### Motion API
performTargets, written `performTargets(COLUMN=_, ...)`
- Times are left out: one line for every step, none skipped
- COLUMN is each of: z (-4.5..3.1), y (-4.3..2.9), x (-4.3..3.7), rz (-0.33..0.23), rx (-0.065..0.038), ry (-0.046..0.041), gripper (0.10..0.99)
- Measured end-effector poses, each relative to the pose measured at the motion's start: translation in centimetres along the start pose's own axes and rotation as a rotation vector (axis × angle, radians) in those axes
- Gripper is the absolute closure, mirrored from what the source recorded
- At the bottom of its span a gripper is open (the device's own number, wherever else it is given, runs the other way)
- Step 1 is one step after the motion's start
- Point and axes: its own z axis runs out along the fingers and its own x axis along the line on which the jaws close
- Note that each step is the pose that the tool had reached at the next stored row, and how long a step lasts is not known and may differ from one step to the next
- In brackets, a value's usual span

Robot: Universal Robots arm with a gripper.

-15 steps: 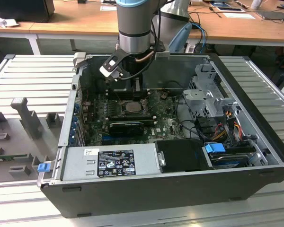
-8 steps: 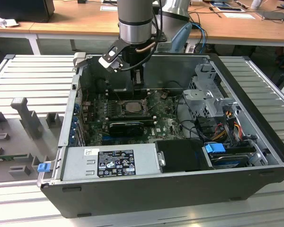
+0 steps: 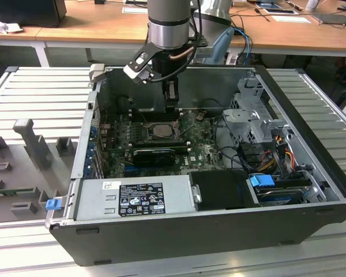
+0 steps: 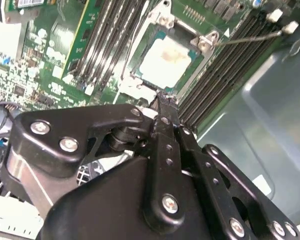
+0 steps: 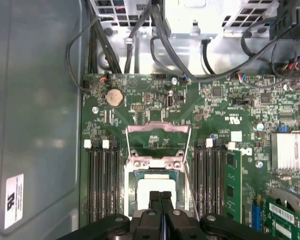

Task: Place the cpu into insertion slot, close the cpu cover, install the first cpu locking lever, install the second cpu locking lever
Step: 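Close the cpu cover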

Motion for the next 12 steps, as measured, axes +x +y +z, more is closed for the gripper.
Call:
performTargets(z=-0.08, y=0.01, x=0.01, rz=0.0, rx=0.0, ry=0.0001, gripper=0.98)
performTargets(z=-0.22, y=0.02, x=0.02, rz=0.0, rx=0.0, ry=0.0002, gripper=0.98)
performTargets(z=-0.46, y=0.04, x=0.03, rz=0.0, rx=0.0, ry=0.0001, gripper=0.98)
performTargets(z=-0.57, y=0.05, x=0.03, rz=0.0, rx=0.0, ry=0.0001, gripper=0.98)
performTargets(z=-0.68, y=0.06, x=0.04, rz=0.0, rx=0.0, ry=0.0001, gripper=0.98)
performTargets(z=-0.81, y=0.2, x=0.04, rz=0.0, rx=0.0, ry=0.0001, gripper=0.98)
performTargets(z=-0.83, y=0.43, x=0.05, rz=0.0, rx=0.001, ry=0.0002, gripper=0.98)
performTargets(z=-0.85, y=0.53, x=0.05, rz=0.0, rx=0.002, ry=0.0002, gripper=0.98)
performTargets(z=-0.89, y=0.65, x=0.05, rz=0.0, rx=0.002, ry=0.0001, gripper=0.98)
performTargets(z=-0.95, y=0.74, x=0.04, rz=0.0, rx=0.003, ry=-0.0001, gripper=0.98)
performTargets(z=-1.05, y=0.76, x=0.05, rz=0.0, rx=0.003, ry=0.0, gripper=0.98)
performTargets(z=-1.33, y=0.81, x=0.06, rz=0.0, rx=0.003, ry=0.0001, gripper=0.98)
